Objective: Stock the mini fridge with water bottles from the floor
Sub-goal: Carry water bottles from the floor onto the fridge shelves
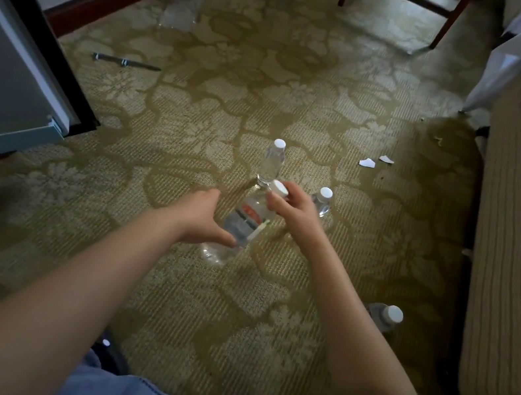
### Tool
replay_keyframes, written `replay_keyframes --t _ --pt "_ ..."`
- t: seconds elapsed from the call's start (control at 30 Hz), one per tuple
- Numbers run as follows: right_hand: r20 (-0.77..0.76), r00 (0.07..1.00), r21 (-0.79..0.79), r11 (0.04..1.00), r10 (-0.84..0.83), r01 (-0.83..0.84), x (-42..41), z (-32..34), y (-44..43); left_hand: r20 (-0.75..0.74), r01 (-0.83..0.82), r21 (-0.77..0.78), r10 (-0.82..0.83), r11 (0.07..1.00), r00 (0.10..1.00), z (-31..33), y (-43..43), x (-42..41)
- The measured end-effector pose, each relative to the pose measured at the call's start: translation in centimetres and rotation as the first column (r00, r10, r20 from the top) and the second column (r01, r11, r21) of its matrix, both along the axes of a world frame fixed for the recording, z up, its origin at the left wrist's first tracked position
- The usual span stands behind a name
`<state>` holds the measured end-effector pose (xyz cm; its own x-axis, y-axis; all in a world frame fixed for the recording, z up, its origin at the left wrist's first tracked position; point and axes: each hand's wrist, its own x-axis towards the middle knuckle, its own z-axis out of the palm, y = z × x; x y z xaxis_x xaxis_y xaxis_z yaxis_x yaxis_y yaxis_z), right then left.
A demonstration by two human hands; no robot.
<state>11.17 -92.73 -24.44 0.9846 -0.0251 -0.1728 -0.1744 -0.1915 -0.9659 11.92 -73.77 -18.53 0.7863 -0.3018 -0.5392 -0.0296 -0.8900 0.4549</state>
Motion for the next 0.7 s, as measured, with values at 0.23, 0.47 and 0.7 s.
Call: replay_keyframes --t 0.23,0.47,0.7 --pt "0.089 0.996 0.245 0.969 -0.030 0.007 -0.2 4.0 6.0 -0.197 -0.319 -0.445 0.256 0.837 0.946 0.4 1.2 -1.9" --pt "-0.071 0.989 0.155 0.981 0.126 -0.114 -1.2 2.8 3.7 -0.267 -0.205 -0.319 0.120 0.926 0.956 0.3 1.7 -1.9" --pt "-0.199 0.931 -0.409 0.890 -0.305 0.204 -3.6 -2.7 -3.1 -0.222 -0.227 -0.260 0.171 0.938 0.960 -0.5 1.9 -1.8"
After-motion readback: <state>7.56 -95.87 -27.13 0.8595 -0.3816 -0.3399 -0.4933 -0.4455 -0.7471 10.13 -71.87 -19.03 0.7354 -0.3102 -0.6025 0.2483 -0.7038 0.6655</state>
